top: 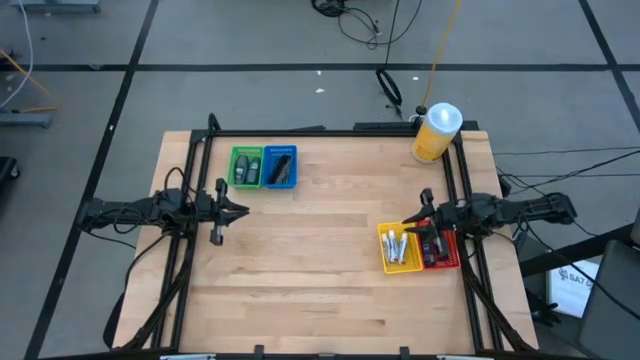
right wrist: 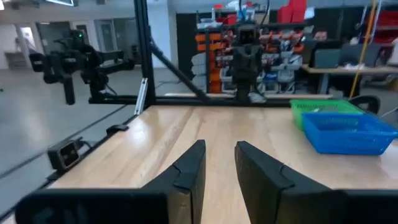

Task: Pick & Place Travel size toiletries
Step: Return to Home Position

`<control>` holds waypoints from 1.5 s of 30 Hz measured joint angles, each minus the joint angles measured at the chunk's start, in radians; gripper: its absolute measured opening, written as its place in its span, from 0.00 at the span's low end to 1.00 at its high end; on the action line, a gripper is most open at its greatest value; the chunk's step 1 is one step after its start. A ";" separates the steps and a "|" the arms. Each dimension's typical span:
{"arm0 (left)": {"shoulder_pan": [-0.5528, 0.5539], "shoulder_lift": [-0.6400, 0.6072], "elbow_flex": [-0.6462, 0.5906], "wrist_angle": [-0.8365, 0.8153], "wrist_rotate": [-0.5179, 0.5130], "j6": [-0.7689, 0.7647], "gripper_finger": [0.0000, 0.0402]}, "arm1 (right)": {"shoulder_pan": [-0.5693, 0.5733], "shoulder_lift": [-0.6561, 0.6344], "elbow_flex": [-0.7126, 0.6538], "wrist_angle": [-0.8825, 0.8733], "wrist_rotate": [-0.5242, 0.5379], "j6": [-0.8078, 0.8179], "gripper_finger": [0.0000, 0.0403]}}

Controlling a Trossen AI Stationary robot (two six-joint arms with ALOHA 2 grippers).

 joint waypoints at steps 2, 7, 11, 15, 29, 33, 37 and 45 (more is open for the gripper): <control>0.000 0.000 0.001 -0.001 -0.001 0.000 0.09 | 0.000 -0.001 0.000 -0.001 0.016 -0.018 0.20; 0.000 0.000 0.001 0.000 -0.001 0.000 0.09 | -0.001 -0.001 0.000 -0.003 0.017 -0.014 0.20; 0.000 0.000 0.001 0.000 -0.001 0.000 0.09 | -0.001 0.000 0.000 0.009 0.017 -0.029 0.20; 0.000 0.000 0.001 0.000 -0.001 0.000 0.09 | -0.001 0.016 0.000 0.070 0.015 -0.028 0.20; 0.000 0.000 0.001 0.000 -0.001 0.000 0.09 | -0.001 0.024 -0.001 0.073 0.015 -0.029 0.20; 0.000 0.000 0.001 0.000 -0.001 0.000 0.09 | -0.001 0.024 -0.001 0.076 0.014 -0.029 0.20; 0.000 0.000 0.001 0.000 -0.001 0.000 0.09 | -0.001 0.024 -0.001 0.076 0.014 -0.029 0.20; 0.000 0.000 0.001 0.000 -0.001 0.000 0.09 | -0.001 0.024 -0.001 0.076 0.015 -0.029 0.20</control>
